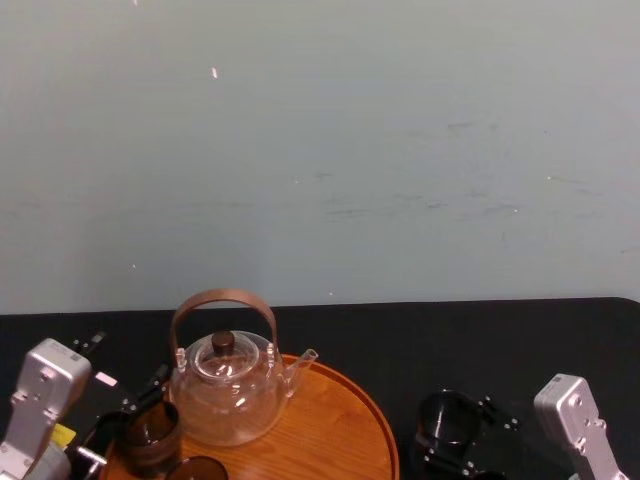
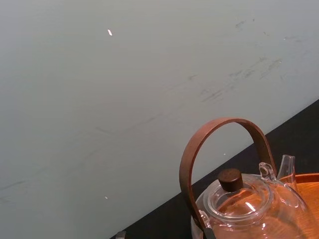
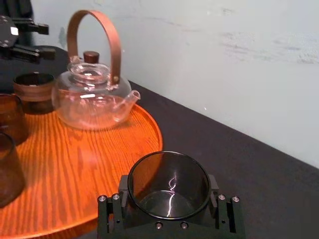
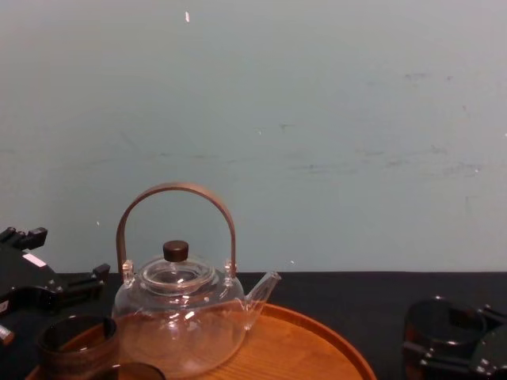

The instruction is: Pick up the glass from the table and place it on the tray.

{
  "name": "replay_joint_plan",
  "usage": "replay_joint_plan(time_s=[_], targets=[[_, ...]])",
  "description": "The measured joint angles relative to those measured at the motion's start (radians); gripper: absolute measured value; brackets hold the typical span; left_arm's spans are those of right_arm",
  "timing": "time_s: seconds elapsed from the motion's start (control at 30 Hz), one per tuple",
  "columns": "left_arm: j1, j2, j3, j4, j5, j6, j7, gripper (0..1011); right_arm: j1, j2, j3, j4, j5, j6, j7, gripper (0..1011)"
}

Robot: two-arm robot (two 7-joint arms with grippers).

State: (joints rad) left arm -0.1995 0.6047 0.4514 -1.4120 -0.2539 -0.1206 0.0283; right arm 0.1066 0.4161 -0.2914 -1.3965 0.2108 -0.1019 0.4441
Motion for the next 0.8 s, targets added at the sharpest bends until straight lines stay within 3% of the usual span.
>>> replay_joint_plan(time_s=[0.8], targets=[[0.000,0.000,0.000,0.000,0.000,0.000,0.000,1001,0.047,-0.015,-0.066,0.001,0.000,-0.009,0.028,911]])
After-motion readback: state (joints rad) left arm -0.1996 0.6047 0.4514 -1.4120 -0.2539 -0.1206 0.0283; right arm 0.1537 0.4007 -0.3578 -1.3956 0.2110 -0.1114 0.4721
